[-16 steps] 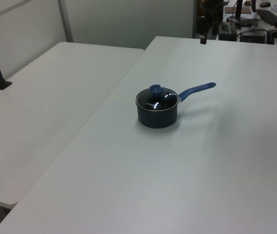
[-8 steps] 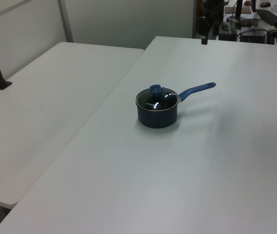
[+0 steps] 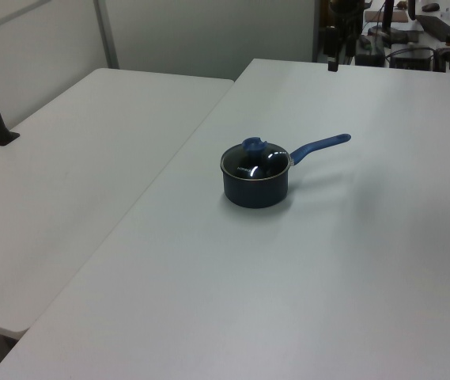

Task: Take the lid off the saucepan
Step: 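Move the gripper down over the blue knob of the glass lid, then close the gripper on the blue lid knob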

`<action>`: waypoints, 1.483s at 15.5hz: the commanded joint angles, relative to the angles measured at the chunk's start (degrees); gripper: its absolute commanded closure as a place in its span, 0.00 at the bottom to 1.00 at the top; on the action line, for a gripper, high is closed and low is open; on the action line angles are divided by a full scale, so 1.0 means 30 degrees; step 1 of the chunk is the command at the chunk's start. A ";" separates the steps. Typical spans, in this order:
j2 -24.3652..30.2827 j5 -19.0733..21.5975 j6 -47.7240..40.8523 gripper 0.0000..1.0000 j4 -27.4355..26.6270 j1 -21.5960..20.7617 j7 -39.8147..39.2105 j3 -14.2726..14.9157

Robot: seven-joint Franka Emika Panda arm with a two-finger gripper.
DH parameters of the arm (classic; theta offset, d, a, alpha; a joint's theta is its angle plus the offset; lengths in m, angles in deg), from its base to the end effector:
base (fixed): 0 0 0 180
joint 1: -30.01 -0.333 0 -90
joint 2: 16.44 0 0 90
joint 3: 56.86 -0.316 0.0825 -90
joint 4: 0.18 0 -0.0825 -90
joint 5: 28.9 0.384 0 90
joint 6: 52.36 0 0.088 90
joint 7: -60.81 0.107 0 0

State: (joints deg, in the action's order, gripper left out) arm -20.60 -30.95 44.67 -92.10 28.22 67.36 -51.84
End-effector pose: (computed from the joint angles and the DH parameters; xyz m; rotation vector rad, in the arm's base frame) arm 0.5845 -0.0347 0.5783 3.0894 -0.2575 0.0280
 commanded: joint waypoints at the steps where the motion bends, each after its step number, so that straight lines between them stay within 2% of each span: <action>1: 0.0097 0.0304 0.0610 0.00 -0.0442 -0.0313 0.0566 0.0113; 4: -0.0691 0.0333 0.2280 0.00 -0.0384 -0.0836 0.2002 0.0112; 6: -0.1802 0.0333 0.2519 0.00 0.0520 -0.1598 0.2820 0.0113; 8: -0.3002 0.0246 0.2636 0.00 0.1195 -0.2301 0.5041 0.0025; 11: -0.5377 0.0245 0.4622 0.00 0.3011 -0.3154 0.8704 -0.0558; 12: -0.5962 0.0158 0.5121 0.00 0.3276 -0.3067 0.9497 -0.1170; 15: -0.7454 0.0128 0.6672 0.00 0.3861 -0.2716 0.9593 -0.1936; 18: -0.9215 0.0069 0.7001 0.00 0.5588 -0.2861 0.9593 -0.1851; 21: -0.9542 0.0069 0.7060 0.00 0.5740 -0.2891 0.9535 -0.1733; 23: -0.9601 0.0040 0.7089 0.09 0.5740 -0.2891 0.9476 -0.1704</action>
State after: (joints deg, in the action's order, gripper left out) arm -48.76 -30.90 65.79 -76.28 19.54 95.22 -56.96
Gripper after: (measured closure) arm 0.026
